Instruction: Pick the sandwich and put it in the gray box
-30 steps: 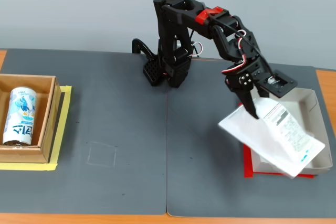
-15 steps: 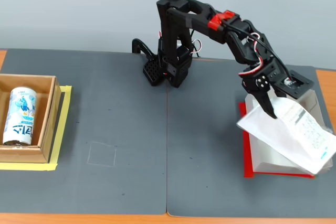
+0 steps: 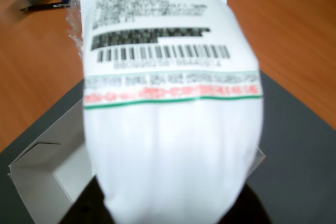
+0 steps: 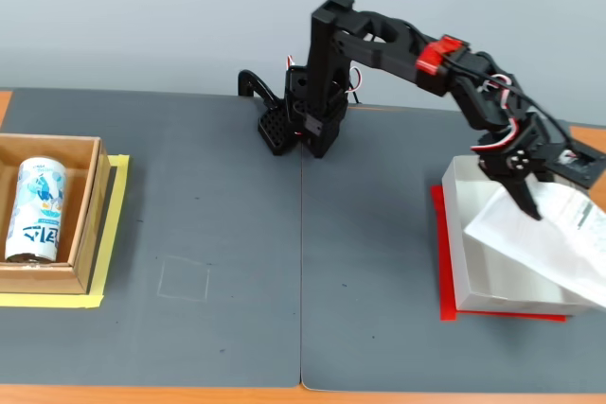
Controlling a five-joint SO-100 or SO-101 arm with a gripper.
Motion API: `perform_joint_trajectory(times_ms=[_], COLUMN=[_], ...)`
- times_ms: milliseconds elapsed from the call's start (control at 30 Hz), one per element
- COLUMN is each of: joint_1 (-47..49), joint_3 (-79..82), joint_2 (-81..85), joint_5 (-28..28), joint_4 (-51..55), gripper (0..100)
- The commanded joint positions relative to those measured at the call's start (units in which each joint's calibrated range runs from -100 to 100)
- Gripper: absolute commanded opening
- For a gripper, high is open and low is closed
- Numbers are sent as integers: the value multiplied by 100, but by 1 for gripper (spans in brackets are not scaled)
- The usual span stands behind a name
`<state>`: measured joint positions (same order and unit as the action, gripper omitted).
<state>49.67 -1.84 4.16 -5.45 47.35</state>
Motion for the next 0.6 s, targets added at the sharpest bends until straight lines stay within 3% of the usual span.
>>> perform_joint_trajectory(times_ms=[0, 567], joint_1=[162, 609], joint_3=[-689, -1096], joint_2=[-200, -921], joint_5=[-21, -21], joint_4=[-100, -100], gripper=[2, 2])
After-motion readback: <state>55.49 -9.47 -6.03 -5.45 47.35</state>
